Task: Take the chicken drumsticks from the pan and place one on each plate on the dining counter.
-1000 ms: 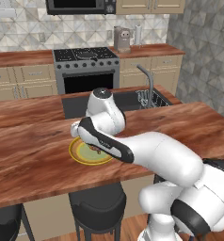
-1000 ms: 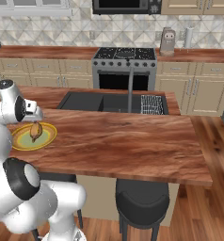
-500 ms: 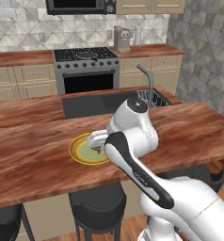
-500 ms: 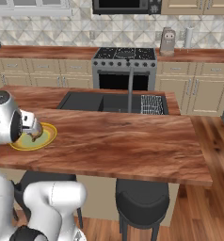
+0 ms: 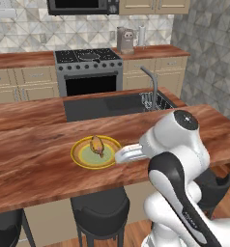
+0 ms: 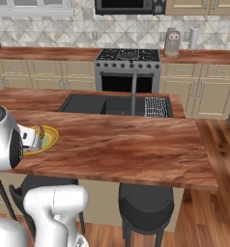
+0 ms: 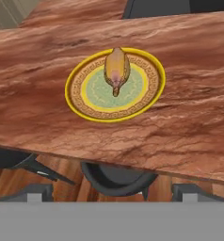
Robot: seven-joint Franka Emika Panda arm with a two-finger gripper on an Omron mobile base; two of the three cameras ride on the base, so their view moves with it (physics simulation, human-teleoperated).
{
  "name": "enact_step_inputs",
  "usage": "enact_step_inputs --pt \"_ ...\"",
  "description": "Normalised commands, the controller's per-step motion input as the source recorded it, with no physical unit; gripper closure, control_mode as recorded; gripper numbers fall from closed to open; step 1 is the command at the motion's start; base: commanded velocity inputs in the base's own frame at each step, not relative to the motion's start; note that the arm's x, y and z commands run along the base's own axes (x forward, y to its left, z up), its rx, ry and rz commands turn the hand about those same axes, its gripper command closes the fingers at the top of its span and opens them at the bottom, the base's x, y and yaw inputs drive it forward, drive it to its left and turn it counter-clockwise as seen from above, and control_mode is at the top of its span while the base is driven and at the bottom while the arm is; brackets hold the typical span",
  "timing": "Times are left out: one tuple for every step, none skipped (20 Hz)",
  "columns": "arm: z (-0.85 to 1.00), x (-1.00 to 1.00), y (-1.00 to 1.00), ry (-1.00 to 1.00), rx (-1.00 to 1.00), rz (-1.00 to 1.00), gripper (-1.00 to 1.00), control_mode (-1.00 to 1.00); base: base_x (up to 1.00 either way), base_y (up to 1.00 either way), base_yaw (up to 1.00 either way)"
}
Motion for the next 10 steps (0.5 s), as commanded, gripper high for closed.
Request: enact_step_inputs --pt "0.19 -0.85 -0.47 0.00 0.00 -0.06 -1.00 -1.00 0.00 0.00 0.00" --pt "0.22 -0.77 -0.44 0.03 0.00 -0.07 -1.00 -1.00 0.00 0.00 0.00" --pt "0.30 -0.68 -0.40 0.16 0.00 -0.06 -1.00 -1.00 0.00 0.00 0.00" --pt "0.32 -0.59 -0.42 0.27 0.00 -0.03 -1.00 -1.00 0.00 0.00 0.00" --pt "0.30 -0.58 -0.42 0.30 0.00 -0.03 -1.00 -1.00 0.00 0.00 0.00" --pt "0.26 -0.66 -0.42 0.23 0.00 -0.03 -1.00 -1.00 0.00 0.00 0.00" --pt "0.15 -0.77 -0.44 0.12 0.00 0.00 -1.00 -1.00 0.00 0.00 0.00" --pt "0.03 -0.81 -0.44 0.04 0.00 0.00 -1.00 -1.00 0.00 0.00 0.00" --pt "0.00 -0.89 -0.42 0.00 0.00 0.00 -1.00 -1.00 0.00 0.00 0.00" --pt "-0.11 -0.83 -0.40 -0.02 -0.04 0.00 -1.00 -1.00 0.00 0.00 0.00"
